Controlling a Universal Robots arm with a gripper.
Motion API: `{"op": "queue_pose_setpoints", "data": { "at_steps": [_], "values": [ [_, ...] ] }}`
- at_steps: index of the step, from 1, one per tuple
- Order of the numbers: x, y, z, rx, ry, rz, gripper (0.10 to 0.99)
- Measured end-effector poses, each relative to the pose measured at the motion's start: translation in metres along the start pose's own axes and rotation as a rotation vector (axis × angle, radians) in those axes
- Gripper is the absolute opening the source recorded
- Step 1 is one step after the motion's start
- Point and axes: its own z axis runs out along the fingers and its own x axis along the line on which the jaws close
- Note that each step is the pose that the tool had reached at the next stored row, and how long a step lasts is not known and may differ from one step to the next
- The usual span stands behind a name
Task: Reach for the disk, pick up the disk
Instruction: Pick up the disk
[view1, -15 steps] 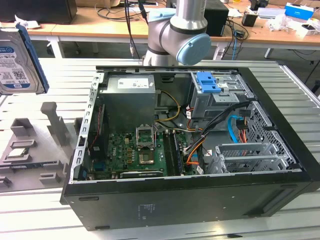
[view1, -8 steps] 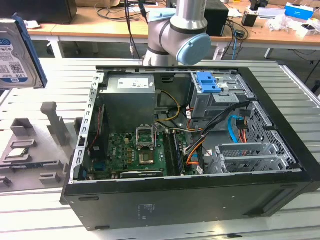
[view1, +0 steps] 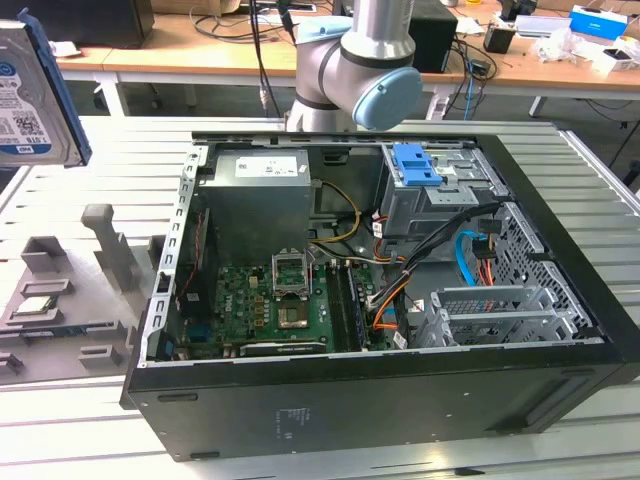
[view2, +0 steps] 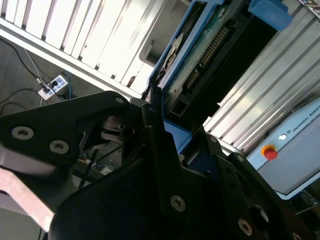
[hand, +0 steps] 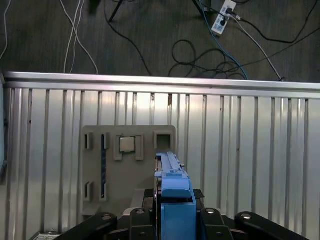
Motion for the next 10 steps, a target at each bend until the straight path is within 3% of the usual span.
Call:
{"op": "queue_pose_setpoints", "data": {
  "at_steps": [10],
  "values": [
    [0.0001, -0.0003, -0.0177, 0.000, -0.0001, 0.000, 0.369]
  ]
}}
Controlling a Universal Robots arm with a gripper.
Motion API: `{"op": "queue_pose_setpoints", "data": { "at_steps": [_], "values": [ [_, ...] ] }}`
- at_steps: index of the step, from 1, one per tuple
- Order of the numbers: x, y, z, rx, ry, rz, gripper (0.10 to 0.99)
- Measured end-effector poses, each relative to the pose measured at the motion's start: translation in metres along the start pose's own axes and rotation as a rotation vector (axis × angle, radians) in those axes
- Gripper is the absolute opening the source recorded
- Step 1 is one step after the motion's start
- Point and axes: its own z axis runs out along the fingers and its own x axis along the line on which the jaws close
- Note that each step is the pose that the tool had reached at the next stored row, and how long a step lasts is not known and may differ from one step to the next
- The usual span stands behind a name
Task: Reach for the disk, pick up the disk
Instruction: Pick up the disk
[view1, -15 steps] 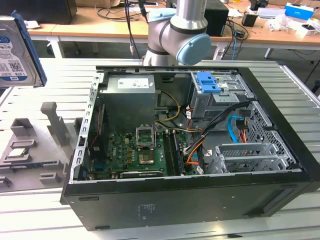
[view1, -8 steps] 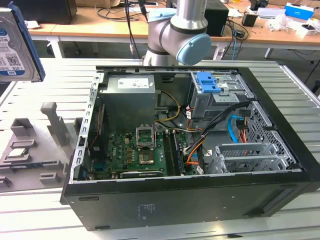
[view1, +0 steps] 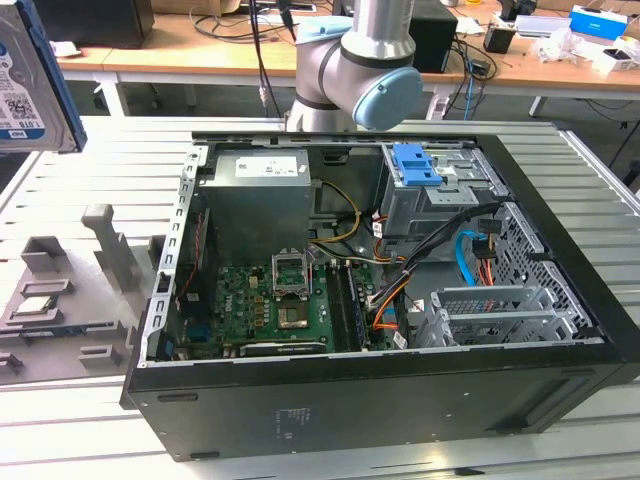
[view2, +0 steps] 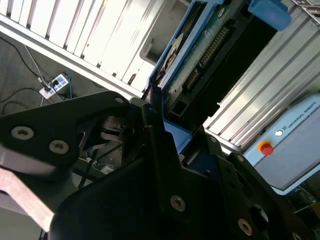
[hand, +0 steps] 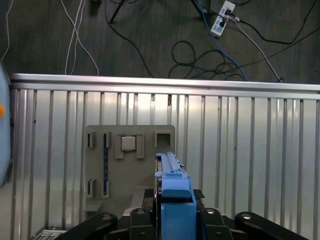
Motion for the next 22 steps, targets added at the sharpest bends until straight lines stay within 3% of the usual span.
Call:
{"op": "queue_pose_setpoints", "data": {
  "at_steps": [5, 15, 22],
  "values": [
    [0.0001, 0.0004, -0.0115, 0.000, 0.0001, 0.000, 0.369],
    [0.0001, -0.0005, -0.0119, 0.000, 0.0002, 0.000, 0.369],
    [0.0007, -0.0169, -0.0125, 0.000, 0.0001, 0.000, 0.369]
  ]
}}
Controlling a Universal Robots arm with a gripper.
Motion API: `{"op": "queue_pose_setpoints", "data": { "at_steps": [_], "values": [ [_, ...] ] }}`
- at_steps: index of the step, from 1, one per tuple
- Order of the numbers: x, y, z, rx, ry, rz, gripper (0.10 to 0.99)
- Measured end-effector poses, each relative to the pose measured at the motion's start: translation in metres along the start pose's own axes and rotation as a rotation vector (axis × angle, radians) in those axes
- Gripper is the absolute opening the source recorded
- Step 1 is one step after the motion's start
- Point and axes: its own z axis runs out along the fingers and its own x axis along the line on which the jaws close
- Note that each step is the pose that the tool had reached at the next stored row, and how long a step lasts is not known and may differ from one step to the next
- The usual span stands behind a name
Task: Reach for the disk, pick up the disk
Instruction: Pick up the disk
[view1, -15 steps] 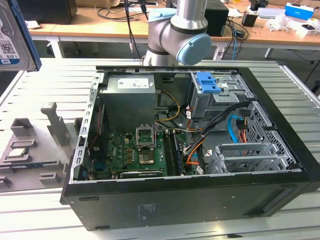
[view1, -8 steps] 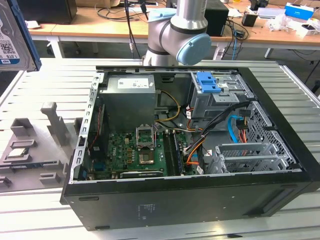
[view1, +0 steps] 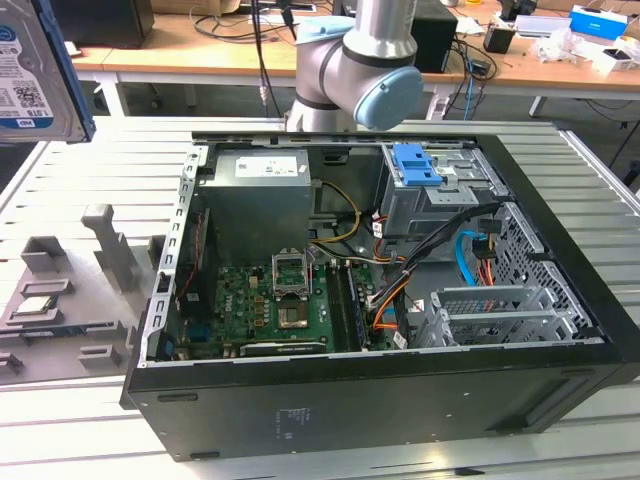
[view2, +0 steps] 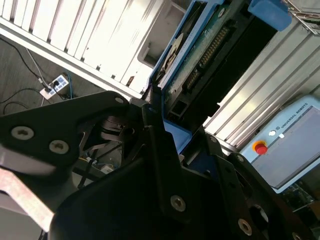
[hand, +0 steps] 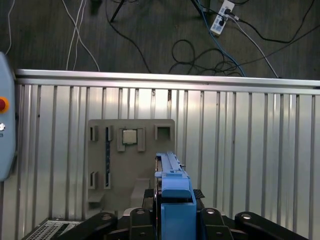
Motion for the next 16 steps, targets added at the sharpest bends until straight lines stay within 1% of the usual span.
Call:
{"op": "queue_pose_setpoints", "data": {
  "at_steps": [3, 5, 7, 8, 10, 11, 12, 15, 16],
  "values": [
    [0.0003, -0.0095, -0.0003, 0.000, 0.0000, 0.000, 0.369],
    [0.0007, -0.0193, -0.0007, 0.000, 0.0000, 0.000, 0.369],
    [0.0009, -0.0253, -0.0009, 0.000, 0.0000, 0.000, 0.369],
    [0.0015, -0.0415, -0.0015, 0.000, 0.0000, 0.000, 0.369],
    [0.0022, -0.0615, -0.0023, 0.000, 0.0000, 0.000, 0.369],
    [0.0023, -0.0655, -0.0025, 0.000, 0.0000, 0.000, 0.369],
    [0.0024, -0.0679, -0.0026, 0.000, 0.0000, 0.000, 0.369],
    [0.0028, -0.0850, -0.0032, 0.000, 0.0000, 0.000, 0.369],
    [0.0028, -0.0880, -0.0033, 0.000, 0.0000, 0.000, 0.369]
  ]
}}
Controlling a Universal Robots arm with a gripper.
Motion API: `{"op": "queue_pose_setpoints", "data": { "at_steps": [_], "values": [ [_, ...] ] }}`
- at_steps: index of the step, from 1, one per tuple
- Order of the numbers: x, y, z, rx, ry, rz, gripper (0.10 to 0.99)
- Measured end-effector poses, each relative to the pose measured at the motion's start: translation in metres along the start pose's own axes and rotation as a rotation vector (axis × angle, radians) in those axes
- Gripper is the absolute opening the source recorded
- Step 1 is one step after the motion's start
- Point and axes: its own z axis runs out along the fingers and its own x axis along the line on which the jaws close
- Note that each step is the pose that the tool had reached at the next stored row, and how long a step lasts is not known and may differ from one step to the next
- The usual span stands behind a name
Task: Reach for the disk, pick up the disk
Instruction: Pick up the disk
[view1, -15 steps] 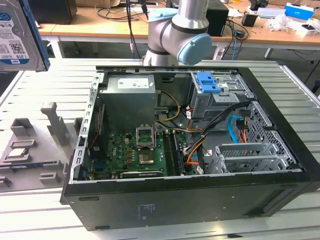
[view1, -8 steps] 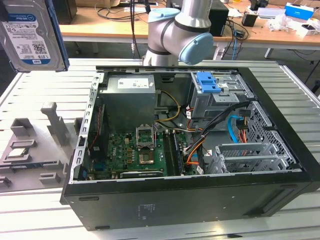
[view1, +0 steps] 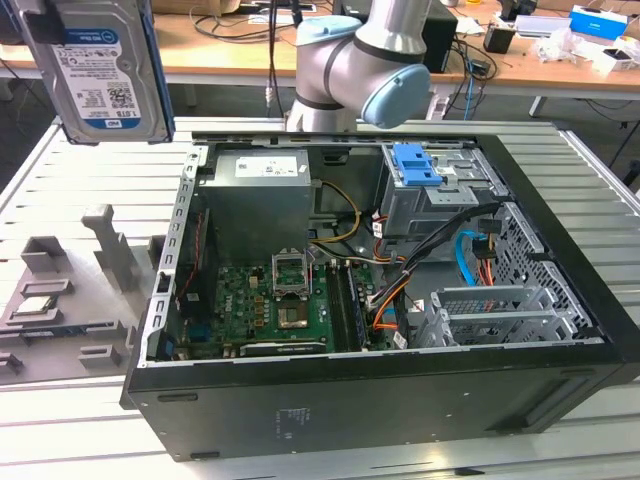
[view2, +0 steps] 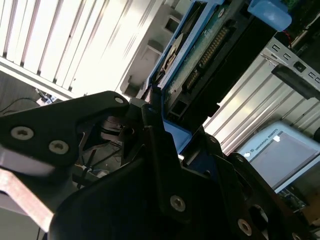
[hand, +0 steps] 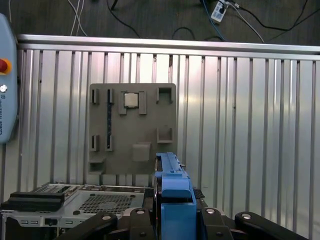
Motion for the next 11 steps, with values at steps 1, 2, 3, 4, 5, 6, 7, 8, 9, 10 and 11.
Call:
{"op": "queue_pose_setpoints", "data": {
  "at_steps": [1, 2, 3, 4, 5, 6, 7, 8, 9, 10, 11],
  "values": [
    [0.0001, -0.0032, -0.0001, 0.000, -0.0001, 0.000, 0.369],
    [0.0002, -0.0094, -0.0004, 0.000, 0.0000, 0.000, 0.369],
    [0.0003, -0.0160, -0.0007, 0.000, 0.0000, 0.000, 0.369],
    [0.0004, -0.0192, -0.0007, 0.000, -0.0001, 0.000, 0.369],
    [0.0004, -0.0220, -0.0008, 0.000, -0.0001, 0.000, 0.369],
    [0.0005, -0.0266, -0.0010, 0.000, -0.0001, 0.000, 0.369],
    [0.0006, -0.0317, -0.0012, 0.000, 0.0000, 0.000, 0.369],
    [0.0006, -0.0350, -0.0014, 0.000, 0.0000, 0.000, 0.369],
    [0.0007, -0.0378, -0.0015, 0.000, 0.0000, 0.000, 0.369],
    [0.0007, -0.0446, -0.0017, 0.000, -0.0001, 0.000, 0.369],
    [0.0008, -0.0505, -0.0019, 0.000, -0.0001, 0.000, 0.369]
  ]
}}
